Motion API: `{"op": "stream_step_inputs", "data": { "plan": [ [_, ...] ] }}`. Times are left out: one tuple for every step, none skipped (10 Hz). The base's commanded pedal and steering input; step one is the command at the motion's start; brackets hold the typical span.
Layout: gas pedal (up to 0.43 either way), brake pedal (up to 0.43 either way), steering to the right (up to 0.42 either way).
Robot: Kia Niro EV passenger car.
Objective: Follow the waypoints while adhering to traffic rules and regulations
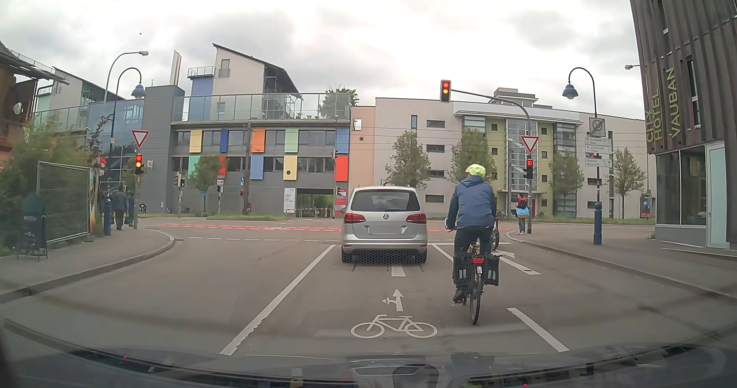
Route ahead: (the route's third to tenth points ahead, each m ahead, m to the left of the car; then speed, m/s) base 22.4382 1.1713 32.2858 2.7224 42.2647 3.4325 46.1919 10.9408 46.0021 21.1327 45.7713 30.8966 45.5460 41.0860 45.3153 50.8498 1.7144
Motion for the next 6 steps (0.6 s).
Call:
{"op": "stream_step_inputs", "data": {
  "plan": [
    [0.000,0.134,0.001],
    [0.000,0.134,0.000],
    [0.000,0.146,-0.001],
    [0.000,0.152,0.000],
    [0.000,0.152,0.000],
    [0.000,0.146,0.000]
  ]
}}
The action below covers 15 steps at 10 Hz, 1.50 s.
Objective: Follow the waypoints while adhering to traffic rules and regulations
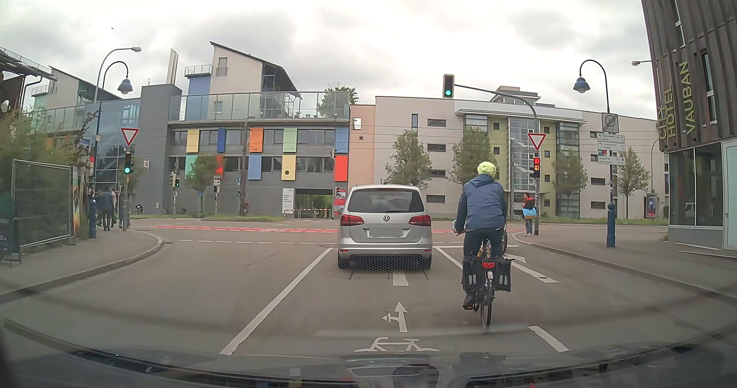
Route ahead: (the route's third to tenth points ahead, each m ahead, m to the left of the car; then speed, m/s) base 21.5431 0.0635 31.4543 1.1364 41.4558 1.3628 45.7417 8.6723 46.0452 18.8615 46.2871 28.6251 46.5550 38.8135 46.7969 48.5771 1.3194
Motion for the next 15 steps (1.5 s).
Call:
{"op": "stream_step_inputs", "data": {
  "plan": [
    [0.000,0.122,-0.001],
    [0.000,0.104,-0.001],
    [0.000,0.098,0.000],
    [0.000,0.091,0.000],
    [0.000,0.085,0.000],
    [0.000,0.079,0.000],
    [0.000,0.067,0.000],
    [0.000,0.061,-0.001],
    [0.000,0.037,0.000],
    [0.000,0.000,0.000],
    [0.000,0.000,0.000],
    [0.000,0.000,0.000],
    [0.000,0.000,0.000],
    [0.000,0.000,0.000],
    [0.079,0.000,-0.001]
  ]
}}
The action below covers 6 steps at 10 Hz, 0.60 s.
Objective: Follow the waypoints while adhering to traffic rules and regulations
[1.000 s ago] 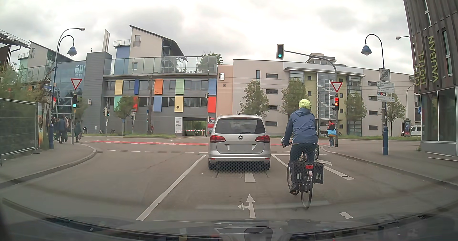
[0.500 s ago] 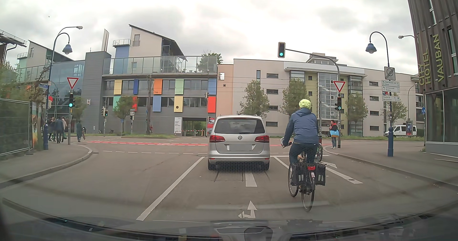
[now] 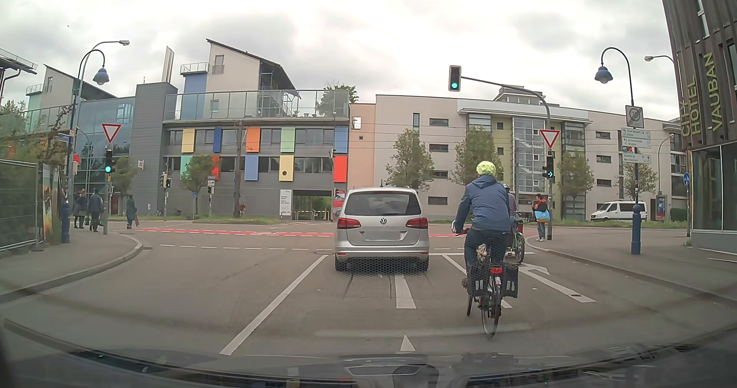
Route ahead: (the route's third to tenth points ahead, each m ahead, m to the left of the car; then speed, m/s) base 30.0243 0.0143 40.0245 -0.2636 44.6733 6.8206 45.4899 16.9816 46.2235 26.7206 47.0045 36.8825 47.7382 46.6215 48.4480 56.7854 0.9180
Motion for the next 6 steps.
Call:
{"op": "stream_step_inputs", "data": {
  "plan": [
    [0.130,0.000,0.000],
    [0.130,0.000,0.000],
    [0.130,0.000,-0.001],
    [0.130,0.000,-0.001],
    [0.130,0.000,-0.001],
    [0.130,0.000,0.000]
  ]
}}
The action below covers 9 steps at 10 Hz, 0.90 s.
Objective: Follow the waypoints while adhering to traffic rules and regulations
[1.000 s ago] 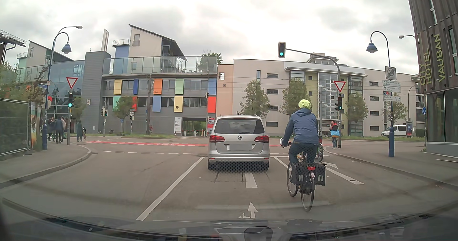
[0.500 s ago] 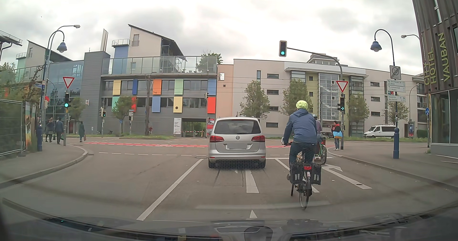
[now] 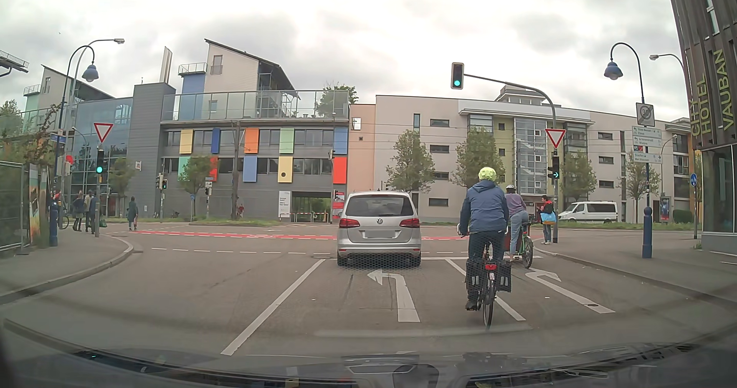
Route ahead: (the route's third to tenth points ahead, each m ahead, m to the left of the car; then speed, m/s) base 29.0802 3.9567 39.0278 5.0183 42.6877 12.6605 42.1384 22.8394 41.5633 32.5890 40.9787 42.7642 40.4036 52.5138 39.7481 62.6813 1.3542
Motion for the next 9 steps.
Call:
{"op": "stream_step_inputs", "data": {
  "plan": [
    [0.130,0.000,-0.001],
    [0.130,0.000,0.000],
    [0.130,0.000,-0.001],
    [0.130,0.000,0.000],
    [0.130,0.000,0.000],
    [0.130,0.000,0.000],
    [0.130,0.000,0.000],
    [0.130,0.000,-0.001],
    [0.130,0.000,0.000]
  ]
}}
